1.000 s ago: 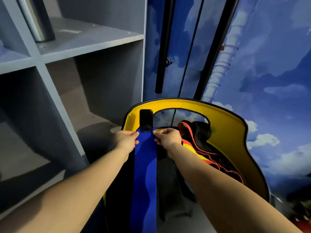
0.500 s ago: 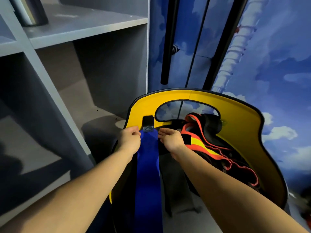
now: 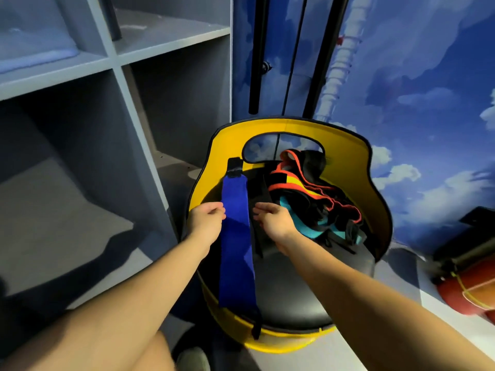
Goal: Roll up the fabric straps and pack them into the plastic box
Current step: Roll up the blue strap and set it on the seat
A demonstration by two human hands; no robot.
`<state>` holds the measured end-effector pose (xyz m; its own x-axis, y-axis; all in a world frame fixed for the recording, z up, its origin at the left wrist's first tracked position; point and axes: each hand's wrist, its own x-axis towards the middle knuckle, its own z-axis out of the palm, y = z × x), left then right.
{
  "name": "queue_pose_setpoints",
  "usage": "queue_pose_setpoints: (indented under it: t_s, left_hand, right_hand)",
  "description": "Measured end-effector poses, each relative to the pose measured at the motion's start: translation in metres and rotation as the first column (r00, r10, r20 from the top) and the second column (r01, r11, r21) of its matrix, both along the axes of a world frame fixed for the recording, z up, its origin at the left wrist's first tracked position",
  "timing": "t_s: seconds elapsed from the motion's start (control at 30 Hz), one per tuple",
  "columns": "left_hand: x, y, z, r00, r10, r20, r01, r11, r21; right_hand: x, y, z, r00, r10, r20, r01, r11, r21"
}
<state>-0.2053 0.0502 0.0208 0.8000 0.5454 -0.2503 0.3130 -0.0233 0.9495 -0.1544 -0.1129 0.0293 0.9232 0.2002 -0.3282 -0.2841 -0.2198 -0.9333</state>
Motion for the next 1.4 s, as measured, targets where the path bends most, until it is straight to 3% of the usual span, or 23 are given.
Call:
queue_pose_setpoints:
  t_s: [0.13, 0.27, 0.5, 0.77, 0.93, 1.2, 1.4]
  left_hand:
    - [-0.048, -0.008, 0.0, 1.0, 0.001, -0.004, -0.001, 1.0, -0.002]
    - [-0.089, -0.016, -0.015, 0.994, -0.033, -0.104, 0.03, 0.999, -0.037]
    - [-0.131, -0.022, -0.063, 0.938, -0.097, -0.333, 0.106, 0.994, 0.008]
    - [-0.117, -0.032, -0.085, 0.929, -0.141, -0.342, 0.157, 0.987, 0.02]
    - [-0.11, -0.025, -0.092, 0.926, -0.132, -0.355, 0.143, 0.99, 0.004]
    - [-0.105, -0.019, -0.093, 0.913, -0.174, -0.368, 0.097, 0.971, -0.218]
    - [-0.106, -0.021, -0.081, 0.924, -0.219, -0.313, 0.101, 0.931, -0.352]
  right_hand:
    - [-0.051, -0.017, -0.004, 1.0, 0.003, -0.003, -0.003, 1.0, -0.009]
    - [-0.097, -0.031, -0.02, 1.0, 0.02, -0.004, -0.021, 0.998, -0.056]
    - [-0.141, -0.048, -0.056, 0.99, 0.132, 0.055, -0.108, 0.94, -0.325]
    - [-0.146, -0.047, -0.075, 0.954, 0.287, 0.085, -0.238, 0.899, -0.369]
    - [-0.138, -0.045, -0.083, 0.928, 0.298, 0.224, -0.171, 0.873, -0.456]
    - [-0.123, -0.04, -0.079, 0.984, 0.178, 0.027, -0.171, 0.971, -0.166]
    - [-0.118, -0.041, -0.077, 0.986, 0.135, -0.098, -0.146, 0.984, -0.105]
